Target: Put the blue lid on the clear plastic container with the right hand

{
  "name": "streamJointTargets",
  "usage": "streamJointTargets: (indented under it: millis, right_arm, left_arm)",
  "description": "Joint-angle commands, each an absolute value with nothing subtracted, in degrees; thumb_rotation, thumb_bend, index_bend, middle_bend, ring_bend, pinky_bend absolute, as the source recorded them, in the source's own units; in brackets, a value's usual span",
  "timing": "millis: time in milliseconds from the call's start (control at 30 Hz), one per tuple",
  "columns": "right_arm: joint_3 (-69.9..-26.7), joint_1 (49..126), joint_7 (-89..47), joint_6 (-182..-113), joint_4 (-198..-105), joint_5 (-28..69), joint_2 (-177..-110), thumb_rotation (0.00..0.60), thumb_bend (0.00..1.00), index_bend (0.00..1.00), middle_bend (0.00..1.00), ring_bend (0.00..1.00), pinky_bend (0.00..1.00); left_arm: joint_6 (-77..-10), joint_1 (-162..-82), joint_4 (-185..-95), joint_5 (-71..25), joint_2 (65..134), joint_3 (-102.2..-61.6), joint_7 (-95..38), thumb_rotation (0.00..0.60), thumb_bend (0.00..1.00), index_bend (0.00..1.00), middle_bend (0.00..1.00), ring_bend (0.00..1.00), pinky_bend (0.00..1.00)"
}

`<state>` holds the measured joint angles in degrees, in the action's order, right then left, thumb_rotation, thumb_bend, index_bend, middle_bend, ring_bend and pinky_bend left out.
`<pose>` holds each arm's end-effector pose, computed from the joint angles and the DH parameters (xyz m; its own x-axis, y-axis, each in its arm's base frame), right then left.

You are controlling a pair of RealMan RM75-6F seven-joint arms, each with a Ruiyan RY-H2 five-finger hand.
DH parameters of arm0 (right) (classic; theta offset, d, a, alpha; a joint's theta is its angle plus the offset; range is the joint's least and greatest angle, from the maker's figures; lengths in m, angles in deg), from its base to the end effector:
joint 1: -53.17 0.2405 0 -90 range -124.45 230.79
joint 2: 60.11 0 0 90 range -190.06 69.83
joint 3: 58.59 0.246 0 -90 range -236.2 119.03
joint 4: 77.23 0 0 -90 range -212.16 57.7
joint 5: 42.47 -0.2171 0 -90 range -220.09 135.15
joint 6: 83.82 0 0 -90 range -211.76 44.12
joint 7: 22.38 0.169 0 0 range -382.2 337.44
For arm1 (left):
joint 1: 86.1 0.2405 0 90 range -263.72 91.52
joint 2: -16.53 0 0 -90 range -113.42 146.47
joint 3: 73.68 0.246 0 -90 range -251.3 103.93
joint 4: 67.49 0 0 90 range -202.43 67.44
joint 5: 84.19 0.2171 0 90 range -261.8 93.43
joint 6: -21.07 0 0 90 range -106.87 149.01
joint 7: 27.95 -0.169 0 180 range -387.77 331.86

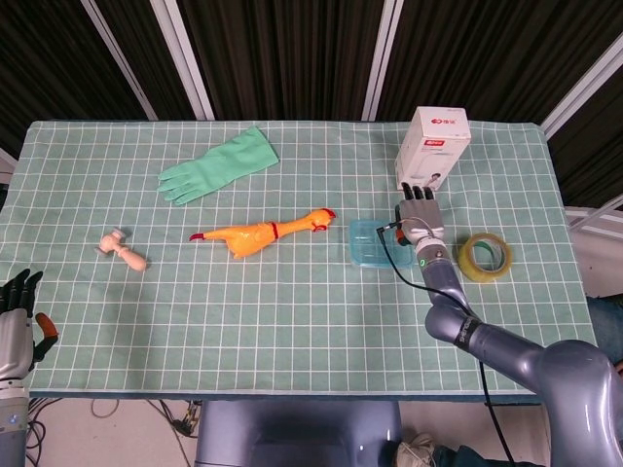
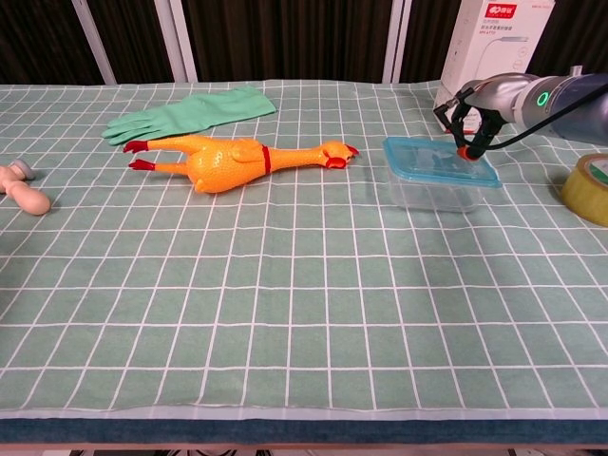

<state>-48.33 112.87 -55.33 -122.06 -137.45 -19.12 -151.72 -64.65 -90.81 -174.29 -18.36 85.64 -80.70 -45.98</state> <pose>-0.1757 -0.4719 -0.0180 0.4958 -0.4075 0.7669 -0.8515 -0.0546 0.5215 -0.2917 0.2066 0.1232 0.3307 0.0431 0.9428 0.8964 0.2980 -0.3281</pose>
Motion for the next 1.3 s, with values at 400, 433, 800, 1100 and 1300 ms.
streamJointTargets:
  millis: [400, 433, 800, 1100, 1300]
  right_arm:
    - [-46.74, 112.20, -52.81, -128.68, -140.11, -14.36, -150.54, 0.600, 0.44, 0.16, 0.00, 0.00, 0.00]
    - [-46.21, 111.76, -52.17, -130.03, -141.51, -13.60, -149.71, 0.600, 0.39, 0.06, 0.00, 0.00, 0.00]
    - [-44.62, 99.97, -44.90, -152.64, -166.15, 0.37, -134.60, 0.600, 0.32, 0.00, 0.00, 0.00, 0.00]
    - [-55.32, 82.13, -37.31, -170.25, -178.53, 16.63, -126.05, 0.600, 0.32, 0.00, 0.00, 0.00, 0.00]
    - [-63.29, 70.66, -30.91, -180.08, -174.85, 27.43, -127.62, 0.600, 0.31, 0.00, 0.00, 0.00, 0.00]
  left_arm:
    - [-64.96, -90.75, -174.09, -18.01, 85.71, -80.68, -45.90, 0.600, 0.79, 0.09, 0.00, 0.00, 0.00]
    - [-64.94, -90.77, -174.03, -18.00, 85.72, -80.69, -45.90, 0.600, 0.79, 0.09, 0.00, 0.00, 0.00]
    - [-65.46, -90.72, -173.57, -16.66, 86.13, -80.28, -46.13, 0.600, 0.79, 0.09, 0.00, 0.00, 0.00]
    - [-68.04, -90.24, -172.89, -12.16, 86.94, -79.53, -46.13, 0.600, 0.79, 0.09, 0.00, 0.00, 0.00]
    - [-68.93, -89.81, -173.51, -8.30, 87.45, -77.95, -46.11, 0.600, 0.79, 0.09, 0.00, 0.00, 0.00]
